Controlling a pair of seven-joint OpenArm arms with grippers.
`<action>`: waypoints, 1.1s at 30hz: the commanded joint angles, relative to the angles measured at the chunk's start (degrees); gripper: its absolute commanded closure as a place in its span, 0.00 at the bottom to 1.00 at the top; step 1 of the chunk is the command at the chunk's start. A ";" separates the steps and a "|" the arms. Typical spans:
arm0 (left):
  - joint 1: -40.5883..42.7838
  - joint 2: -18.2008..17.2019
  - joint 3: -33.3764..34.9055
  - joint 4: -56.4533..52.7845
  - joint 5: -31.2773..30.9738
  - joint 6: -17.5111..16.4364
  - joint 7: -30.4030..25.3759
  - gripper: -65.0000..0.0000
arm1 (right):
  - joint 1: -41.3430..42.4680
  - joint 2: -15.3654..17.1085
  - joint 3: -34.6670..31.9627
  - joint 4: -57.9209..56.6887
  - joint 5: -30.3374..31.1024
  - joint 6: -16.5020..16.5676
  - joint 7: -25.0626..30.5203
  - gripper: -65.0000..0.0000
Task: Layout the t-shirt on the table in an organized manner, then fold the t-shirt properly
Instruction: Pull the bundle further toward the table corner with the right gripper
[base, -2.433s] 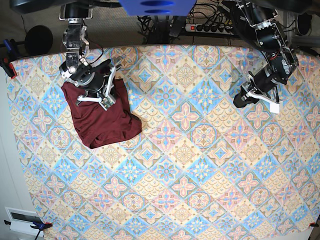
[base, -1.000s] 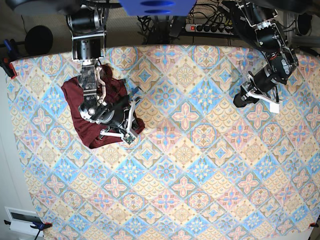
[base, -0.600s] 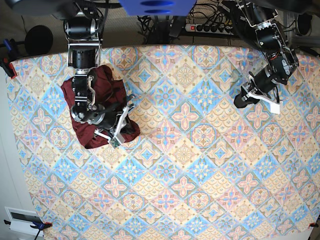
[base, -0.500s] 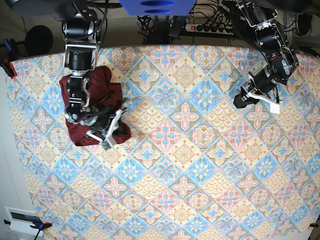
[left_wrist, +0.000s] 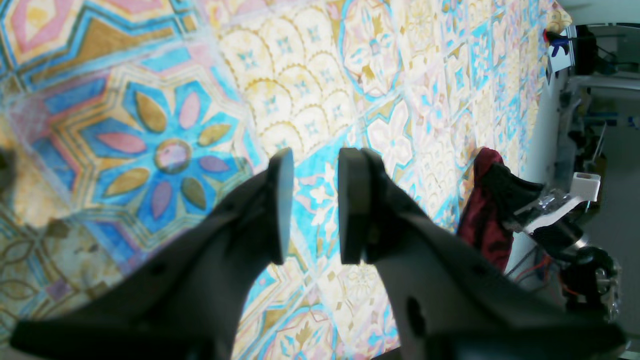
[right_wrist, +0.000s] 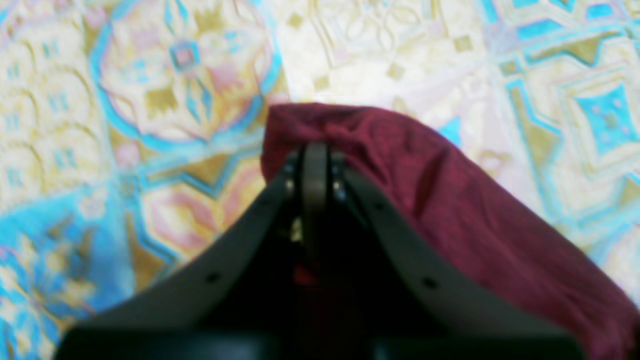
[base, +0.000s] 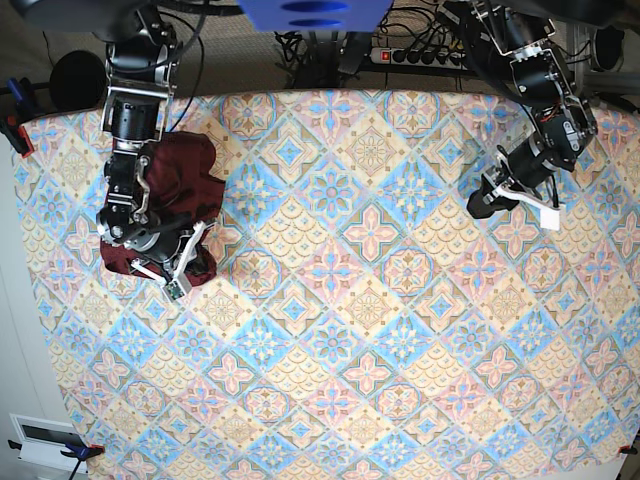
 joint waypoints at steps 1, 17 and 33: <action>-0.53 -0.55 -0.17 1.07 -1.19 -0.30 -0.54 0.78 | 1.34 0.40 0.21 3.83 0.67 -0.21 0.76 1.00; -1.24 -0.46 -0.17 0.98 -1.19 -0.30 -0.54 0.78 | -23.62 -3.65 0.21 40.05 0.94 -0.21 -13.48 1.00; -1.32 -0.55 -0.17 0.89 -1.10 -0.30 -0.54 0.78 | -28.99 -5.14 1.44 31.79 3.92 -0.21 -13.31 1.00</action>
